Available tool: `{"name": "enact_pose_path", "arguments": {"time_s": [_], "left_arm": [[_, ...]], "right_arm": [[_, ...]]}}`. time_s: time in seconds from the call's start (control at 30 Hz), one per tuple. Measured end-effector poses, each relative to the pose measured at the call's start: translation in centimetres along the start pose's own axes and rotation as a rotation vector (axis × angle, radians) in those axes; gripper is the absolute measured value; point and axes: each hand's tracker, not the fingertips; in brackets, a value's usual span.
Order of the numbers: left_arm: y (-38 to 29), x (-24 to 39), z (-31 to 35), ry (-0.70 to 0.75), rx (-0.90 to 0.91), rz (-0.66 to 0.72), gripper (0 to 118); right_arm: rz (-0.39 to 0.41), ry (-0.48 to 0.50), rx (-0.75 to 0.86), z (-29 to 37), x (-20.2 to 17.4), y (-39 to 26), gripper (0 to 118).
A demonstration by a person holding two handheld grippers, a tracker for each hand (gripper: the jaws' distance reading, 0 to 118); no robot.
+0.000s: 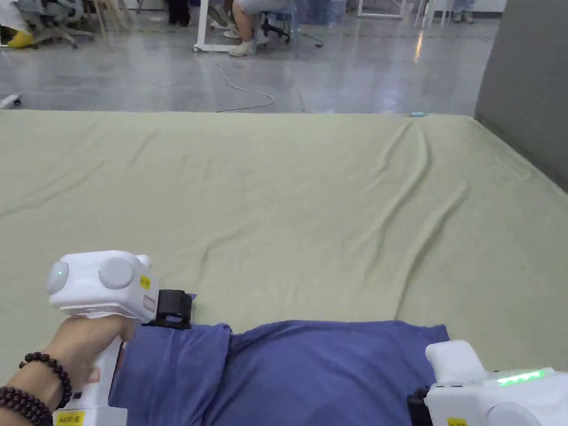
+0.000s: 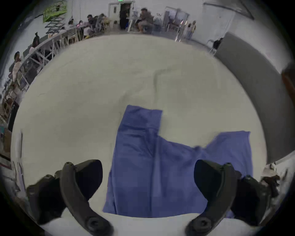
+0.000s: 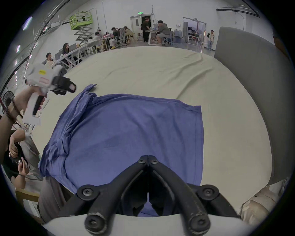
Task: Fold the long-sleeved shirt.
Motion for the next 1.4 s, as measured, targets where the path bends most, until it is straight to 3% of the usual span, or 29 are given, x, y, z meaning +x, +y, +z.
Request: {"name": "enact_pose_path", "arguments": {"time_s": [0.17,0.23,0.27,0.3,0.4,0.57,0.6,0.67,0.7,0.73,0.87,1.0,1.1,1.13,1.17,1.23,1.27,1.3,1.4], "left_arm": [[-0.8,0.9,-4.5,-0.041,-0.116,0.067,110],[-1.2,2.0,-4.4,0.070,-0.075,0.005,100],[-1.4,2.8,-3.8,0.073,-0.065,-0.035,85],[-1.7,3.2,-2.9,0.068,-0.042,-0.047,46],[-1.9,4.4,-0.8,0.039,-0.015,-0.075,7],[-2.1,4.0,1.1,-0.021,0.003,-0.055,7],[-1.9,3.6,1.3,-0.035,-0.002,-0.039,7],[-1.9,3.2,2.2,-0.045,0.005,-0.034,7],[-2.1,3.1,2.6,-0.049,0.011,-0.036,7],[-2.0,2.9,2.9,-0.054,0.015,-0.036,7],[-2.0,2.5,3.6,-0.072,0.021,-0.029,7],[-1.4,2.1,3.0,-0.086,0.017,-0.019,7],[-1.0,2.1,2.4,-0.081,0.011,-0.029,7],[-0.9,2.2,2.2,-0.078,0.009,-0.033,7],[-0.9,2.1,1.9,-0.075,0.006,-0.036,7],[-0.8,2.1,1.7,-0.071,0.006,-0.035,7],[-0.8,2.1,1.7,-0.071,0.006,-0.035,7],[-0.9,2.1,2.5,-0.078,0.008,-0.023,7],[-1.0,1.9,4.2,-0.093,0.023,-0.033,7]], "right_arm": [[-0.011,0.000,-0.018,-0.8,0.7,-0.1,0],[-0.016,-0.010,-0.026,-1.1,1.1,-0.2,0],[-0.022,-0.014,-0.028,-1.2,1.3,-0.2,0],[-0.028,-0.018,-0.029,-1.3,1.5,-0.2,0],[-0.037,-0.022,-0.029,-1.4,2.4,0.8,0],[-0.076,-0.047,0.030,-1.8,5.6,7.5,0],[-0.106,-0.058,0.032,-2.5,6.5,9.2,16],[-0.126,-0.070,-0.030,-5.0,8.4,12.4,80],[-0.141,-0.079,-0.054,-6.2,9.1,13.3,105],[-0.140,-0.093,-0.069,-7.9,9.9,14.4,106],[-0.172,-0.169,-0.271,-14.3,11.7,15.5,100],[-0.240,-0.126,-0.355,-17.9,12.0,14.6,65],[-0.237,-0.162,-0.346,-18.4,11.2,14.1,57],[-0.219,-0.179,-0.348,-18.1,10.8,14.4,36],[-0.215,-0.167,-0.333,-17.6,10.6,14.5,0],[-0.243,-0.116,-0.306,-17.1,10.1,14.5,0],[-0.243,-0.116,-0.306,-17.1,10.1,14.5,0],[-0.195,-0.172,-0.312,-16.1,9.5,14.6,0],[-0.205,-0.142,-0.252,-13.9,9.8,14.9,0]]}}
